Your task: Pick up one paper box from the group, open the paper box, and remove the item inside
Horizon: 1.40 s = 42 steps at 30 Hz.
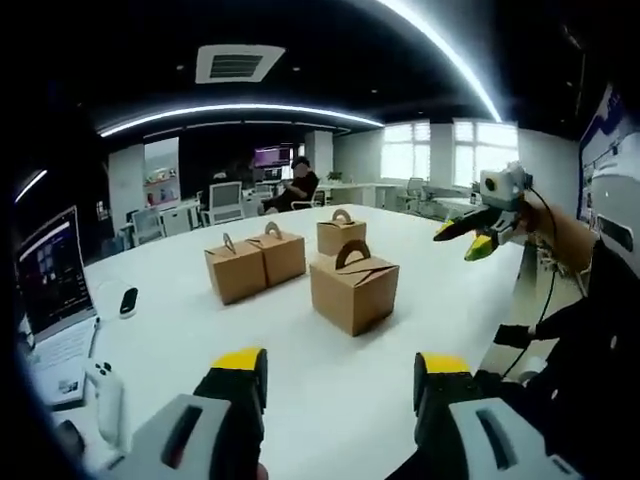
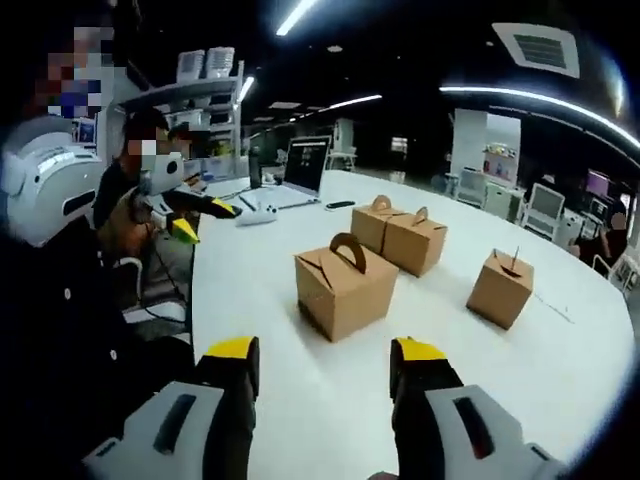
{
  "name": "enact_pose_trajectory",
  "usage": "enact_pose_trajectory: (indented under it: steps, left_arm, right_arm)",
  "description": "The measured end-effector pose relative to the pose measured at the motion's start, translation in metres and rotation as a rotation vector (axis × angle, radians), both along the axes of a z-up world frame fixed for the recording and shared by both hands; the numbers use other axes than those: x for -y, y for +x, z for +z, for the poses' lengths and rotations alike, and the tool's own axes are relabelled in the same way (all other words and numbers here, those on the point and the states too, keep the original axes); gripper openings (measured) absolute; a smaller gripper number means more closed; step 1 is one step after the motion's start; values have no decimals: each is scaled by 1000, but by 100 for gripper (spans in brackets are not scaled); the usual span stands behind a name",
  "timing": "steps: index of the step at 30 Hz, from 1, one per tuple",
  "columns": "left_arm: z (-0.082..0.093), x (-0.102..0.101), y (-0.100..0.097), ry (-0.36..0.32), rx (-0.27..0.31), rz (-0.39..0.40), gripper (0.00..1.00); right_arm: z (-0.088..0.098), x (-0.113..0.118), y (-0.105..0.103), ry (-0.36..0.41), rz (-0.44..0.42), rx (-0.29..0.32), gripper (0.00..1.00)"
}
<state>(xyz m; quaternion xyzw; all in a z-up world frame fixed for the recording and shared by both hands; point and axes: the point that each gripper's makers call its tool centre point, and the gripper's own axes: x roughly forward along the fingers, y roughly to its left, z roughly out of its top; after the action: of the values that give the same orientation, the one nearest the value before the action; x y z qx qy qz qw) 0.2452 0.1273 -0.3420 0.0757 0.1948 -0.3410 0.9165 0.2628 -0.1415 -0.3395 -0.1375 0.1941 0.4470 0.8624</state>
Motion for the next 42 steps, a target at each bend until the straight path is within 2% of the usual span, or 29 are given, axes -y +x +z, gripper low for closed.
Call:
enact_pose_trajectory:
  steps: [3, 8, 14, 19, 21, 23, 26, 30, 31, 32, 33, 36, 38, 42]
  left_arm:
    - [2, -3, -1, 8, -4, -5, 61]
    - [11, -8, -3, 4, 2, -13, 61]
    - [12, -7, 4, 10, 10, -7, 61]
    - [7, 17, 20, -7, 11, -46, 61]
    - [10, 27, 32, -15, 62, -45, 61]
    - [8, 35, 42, -23, 70, -48, 61]
    - [3, 46, 57, -43, 66, -54, 61]
    - [-10, 64, 73, -32, 49, -88, 62]
    - [-11, 71, 76, -40, 70, -115, 63]
    - [-8, 79, 84, -81, 116, -127, 64]
    - [-9, 83, 86, -91, 121, -136, 64]
    - [-21, 93, 96, -118, 101, -151, 63]
    - [-23, 99, 98, -129, 109, -168, 62]
    - [-32, 116, 102, -149, 88, -194, 60]
  right_arm:
    - [1, 6, -12, -13, -20, -1, 59]
    - [10, 15, -28, -45, -44, 4, 59]
    - [12, 21, -27, -46, -63, 12, 58]
    - [0, 10, -6, -27, -60, 14, 56]
    - [-3, -1, 3, -3, -49, 19, 56]
    - [-4, -13, 13, 28, -42, 27, 58]
    - [-12, -28, 31, 27, -39, 46, 58]
    - [-24, -49, 52, 20, -23, 57, 57]
    - [-26, -51, 55, 20, -21, 56, 57]
    - [-29, -55, 59, 21, -16, 53, 57]
    - [-32, -59, 62, 20, -8, 53, 57]
    - [-41, -68, 72, 20, 0, 47, 56]
    - [-44, -72, 76, 23, 1, 49, 55]
    - [-53, -84, 83, 44, -2, 42, 52]
